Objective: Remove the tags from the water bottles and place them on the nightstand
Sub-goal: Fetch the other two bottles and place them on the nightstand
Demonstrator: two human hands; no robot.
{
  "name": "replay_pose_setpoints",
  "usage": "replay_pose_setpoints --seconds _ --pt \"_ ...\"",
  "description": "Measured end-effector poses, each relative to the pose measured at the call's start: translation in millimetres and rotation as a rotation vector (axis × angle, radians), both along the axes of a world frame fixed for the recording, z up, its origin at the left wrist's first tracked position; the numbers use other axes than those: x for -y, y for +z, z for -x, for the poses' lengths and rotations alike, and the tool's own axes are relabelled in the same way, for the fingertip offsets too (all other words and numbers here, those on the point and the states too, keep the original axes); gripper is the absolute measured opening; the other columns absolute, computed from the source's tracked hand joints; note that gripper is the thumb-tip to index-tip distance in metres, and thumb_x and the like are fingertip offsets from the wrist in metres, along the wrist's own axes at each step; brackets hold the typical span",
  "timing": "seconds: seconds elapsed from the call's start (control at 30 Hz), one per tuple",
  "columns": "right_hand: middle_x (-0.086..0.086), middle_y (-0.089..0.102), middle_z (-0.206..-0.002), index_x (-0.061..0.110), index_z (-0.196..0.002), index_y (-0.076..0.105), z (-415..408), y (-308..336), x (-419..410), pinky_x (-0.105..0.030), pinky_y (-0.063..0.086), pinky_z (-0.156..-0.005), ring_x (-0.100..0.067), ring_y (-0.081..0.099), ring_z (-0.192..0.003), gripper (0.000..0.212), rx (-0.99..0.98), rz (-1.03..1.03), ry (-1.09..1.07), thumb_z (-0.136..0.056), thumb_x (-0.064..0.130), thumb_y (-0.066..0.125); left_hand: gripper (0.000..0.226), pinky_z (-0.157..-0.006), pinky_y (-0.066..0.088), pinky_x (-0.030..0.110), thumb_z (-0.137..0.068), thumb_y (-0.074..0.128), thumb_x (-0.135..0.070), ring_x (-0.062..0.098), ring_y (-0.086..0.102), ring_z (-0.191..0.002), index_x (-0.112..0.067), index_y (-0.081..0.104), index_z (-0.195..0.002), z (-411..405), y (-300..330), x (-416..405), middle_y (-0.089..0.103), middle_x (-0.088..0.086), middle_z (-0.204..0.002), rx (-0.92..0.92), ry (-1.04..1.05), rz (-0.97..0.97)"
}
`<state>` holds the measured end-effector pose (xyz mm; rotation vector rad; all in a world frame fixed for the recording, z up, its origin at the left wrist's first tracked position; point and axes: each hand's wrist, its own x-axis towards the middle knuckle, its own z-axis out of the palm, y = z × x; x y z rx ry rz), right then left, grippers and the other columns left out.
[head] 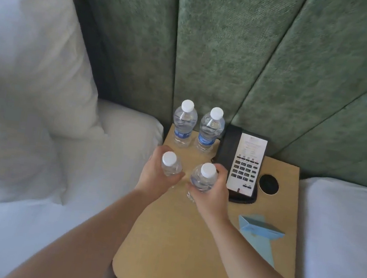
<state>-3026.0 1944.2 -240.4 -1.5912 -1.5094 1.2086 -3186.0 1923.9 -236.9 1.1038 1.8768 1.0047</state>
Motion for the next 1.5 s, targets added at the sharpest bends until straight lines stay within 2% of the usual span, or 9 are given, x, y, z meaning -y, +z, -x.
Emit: replay_pose_setpoints --seconds 0.3,0.4,0.57,0.73,0.93,1.07,1.3,1.4,1.5 --pt "0.008 0.063 -0.103 0.037 -0.113 0.039 7.0 -10.5 -5.1 -0.014 0.046 -0.074 -0.001 0.061 -0.090 0.069 -0.001 -0.025 0.031 -0.064 0.023 0.084 0.058 -0.075 0.043 0.019 -0.064 0.082 -0.027 -0.001 0.056 -0.095 -0.044 0.042 -0.102 7.0 -7.1 -6.8 0.058 -0.018 -0.102 0.043 -0.070 -0.009" --pt "0.004 0.061 -0.109 0.028 -0.121 0.039 4.9 -12.4 -1.0 -0.029 0.051 -0.084 -0.010 0.061 -0.098 0.072 -0.005 -0.024 0.047 -0.065 0.025 0.085 0.063 -0.079 0.045 0.021 -0.063 0.086 -0.030 0.001 0.055 -0.100 -0.046 0.041 -0.104 7.8 -8.0 -6.1 0.056 -0.017 -0.107 0.043 -0.098 -0.008" --pt "0.003 0.036 -0.145 0.030 -0.144 0.024 -6.9 5.0 0.2 -0.026 0.034 -0.106 -0.008 0.039 -0.132 0.098 -0.074 0.022 0.111 -0.066 0.044 0.082 0.121 -0.103 0.026 0.008 -0.051 0.071 -0.077 -0.009 0.028 -0.132 -0.028 0.018 -0.148 20.0 14.4 0.2 0.027 -0.019 -0.142 0.132 -0.242 -0.021" --pt "0.006 0.031 -0.150 0.048 -0.142 0.022 -31.0 37.5 -38.2 -0.018 0.030 -0.104 0.003 0.036 -0.130 0.071 -0.190 -0.031 -0.007 -0.079 0.061 0.053 0.074 -0.103 0.039 0.021 -0.075 0.053 -0.069 -0.001 0.041 -0.129 -0.034 0.038 -0.139 46.8 48.3 -27.8 0.044 -0.008 -0.140 0.138 0.000 -0.153" --pt "-0.002 0.030 -0.150 0.035 -0.146 0.020 -8.4 34.9 -145.7 -0.035 0.031 -0.106 -0.016 0.033 -0.136 0.079 0.109 -0.101 0.214 -0.084 0.029 0.069 0.086 -0.084 0.042 0.028 -0.068 0.074 -0.061 0.019 0.054 -0.111 -0.018 0.043 -0.135 50.2 45.5 -137.4 0.050 0.006 -0.130 -0.204 -0.140 0.135" --pt "0.009 0.044 -0.137 0.035 -0.146 0.023 0.1 10.4 -158.7 -0.029 0.038 -0.095 -0.014 0.044 -0.128 0.077 0.113 -0.043 0.347 -0.085 0.018 0.067 0.085 -0.078 0.039 0.031 -0.064 0.077 -0.061 0.023 0.053 -0.106 -0.019 0.042 -0.129 38.0 19.7 -152.9 0.046 0.007 -0.119 -0.334 -0.139 0.175" --pt "0.003 0.048 -0.136 0.039 -0.145 0.026 -7.1 -3.8 -161.4 -0.012 0.042 -0.075 -0.003 0.059 -0.098 0.077 0.152 -0.128 0.338 -0.085 0.014 0.067 0.066 -0.092 0.043 0.031 -0.077 0.078 -0.034 0.017 0.053 -0.105 -0.026 0.046 -0.135 58.5 2.5 -157.8 0.051 0.007 -0.122 -0.152 -0.277 0.038" --pt "0.003 0.047 -0.135 0.043 -0.145 0.023 -8.1 -3.1 -165.6 -0.022 0.040 -0.088 -0.009 0.056 -0.110 0.082 0.128 -0.113 0.343 -0.082 0.022 0.071 0.081 -0.107 0.042 0.042 -0.083 0.073 -0.012 0.018 0.052 -0.124 -0.024 0.026 -0.148 70.2 4.1 -158.8 0.051 0.003 -0.138 0.127 -0.374 0.081" --pt "0.004 0.042 -0.145 0.048 -0.143 0.024 -7.6 0.1 -171.6 -0.026 0.036 -0.097 -0.007 0.047 -0.124 0.080 0.055 -0.089 0.354 -0.083 0.021 0.069 0.090 -0.104 0.044 0.041 -0.072 0.080 -0.033 0.016 0.052 -0.122 -0.025 0.025 -0.143 66.7 3.6 -160.2 0.051 0.000 -0.134 0.087 -0.344 0.119"
